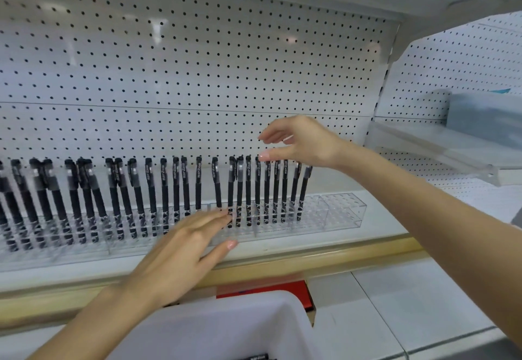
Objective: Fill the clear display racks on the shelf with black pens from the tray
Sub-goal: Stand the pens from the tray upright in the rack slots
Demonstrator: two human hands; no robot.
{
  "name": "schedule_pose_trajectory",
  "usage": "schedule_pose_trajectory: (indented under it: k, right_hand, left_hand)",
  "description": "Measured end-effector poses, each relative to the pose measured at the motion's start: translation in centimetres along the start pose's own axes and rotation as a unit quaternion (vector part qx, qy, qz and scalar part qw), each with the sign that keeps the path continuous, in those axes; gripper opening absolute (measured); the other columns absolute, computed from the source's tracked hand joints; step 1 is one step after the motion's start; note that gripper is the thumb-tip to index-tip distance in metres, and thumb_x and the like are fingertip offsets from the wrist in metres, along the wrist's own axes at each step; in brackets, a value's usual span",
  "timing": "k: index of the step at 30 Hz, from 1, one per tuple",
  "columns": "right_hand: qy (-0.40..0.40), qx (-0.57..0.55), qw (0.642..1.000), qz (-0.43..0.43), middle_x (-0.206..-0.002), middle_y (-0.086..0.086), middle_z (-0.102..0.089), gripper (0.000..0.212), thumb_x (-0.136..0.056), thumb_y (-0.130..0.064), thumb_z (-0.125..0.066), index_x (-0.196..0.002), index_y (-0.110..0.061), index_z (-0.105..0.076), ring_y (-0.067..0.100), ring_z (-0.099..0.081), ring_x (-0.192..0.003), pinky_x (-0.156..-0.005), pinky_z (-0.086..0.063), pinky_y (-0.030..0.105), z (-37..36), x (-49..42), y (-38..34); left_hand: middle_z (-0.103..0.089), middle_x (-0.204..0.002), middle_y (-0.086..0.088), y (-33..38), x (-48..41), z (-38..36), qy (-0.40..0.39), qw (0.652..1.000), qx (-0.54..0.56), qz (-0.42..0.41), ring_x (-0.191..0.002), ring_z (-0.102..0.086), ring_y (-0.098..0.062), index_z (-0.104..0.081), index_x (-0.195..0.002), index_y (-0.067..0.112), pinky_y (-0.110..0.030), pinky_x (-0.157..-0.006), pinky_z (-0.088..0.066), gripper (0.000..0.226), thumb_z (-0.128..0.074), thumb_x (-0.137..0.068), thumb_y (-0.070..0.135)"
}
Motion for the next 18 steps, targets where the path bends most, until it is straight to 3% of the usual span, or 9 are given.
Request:
schedule_pose_trajectory:
  k: [2,6,8,18]
  right_hand:
    - [-0.031,0.02,0.999,0.028,-0.105,-0.009,-0.066,0.043,-0.078,-0.04,-0.076,-0.113,-0.017,-0.066,0.002,-0.058,-0.1,-0.082,-0.04,0.006,-1.6,-0.9,-2.4]
    - [-0.057,0.079,0.994,0.045,-0.102,-0.003,-0.07,0.037,-0.078,-0.044,-0.075,-0.103,-0.018,-0.068,0.01,-0.063,-0.101,-0.093,-0.048,0.028,-4.6,-3.2,-4.7]
    - [-0.056,0.095,0.993,0.042,-0.093,-0.004,-0.071,0.032,-0.077,-0.046,-0.076,-0.093,-0.019,-0.069,0.012,-0.065,-0.094,-0.091,-0.051,0.035,-5.5,-4.1,-4.9]
    - [-0.064,0.095,0.993,0.025,-0.087,0.0,-0.071,0.019,-0.08,-0.038,-0.075,-0.079,-0.019,-0.069,0.018,-0.064,-0.089,-0.087,-0.051,0.039,-6.5,-4.9,-4.8]
  left_hand:
    - [-0.016,-0.154,0.021,-0.4,0.5,0.0,0.003,1.0,-0.004,0.0,-0.143,-0.013,0.002,-0.025,-0.148,0.038,-0.017,-0.114,-0.003,0.087,0.0,-0.076,0.08]
    - [-0.018,-0.157,0.016,-1.1,1.0,0.2,0.013,1.0,0.009,0.006,-0.144,-0.014,-0.001,-0.026,-0.149,0.035,-0.024,-0.119,-0.008,0.084,-0.004,-0.08,0.077]
    - [-0.015,-0.157,0.017,-1.2,1.2,0.3,0.009,1.0,0.014,0.01,-0.145,-0.013,-0.002,-0.023,-0.15,0.036,-0.026,-0.12,-0.008,0.077,-0.008,-0.085,0.074]
    - [-0.03,-0.154,0.014,-1.3,0.9,1.0,-0.002,0.999,0.048,0.004,-0.142,-0.023,-0.003,-0.043,-0.143,0.026,-0.024,-0.118,-0.018,0.073,-0.021,-0.085,0.066]
Point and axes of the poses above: each hand's wrist, its own x-axis away from the middle knuckle, its own z-axis out of the back of the hand, y = z × x, the point moved 4 cm from there along -x, towards the middle knuckle
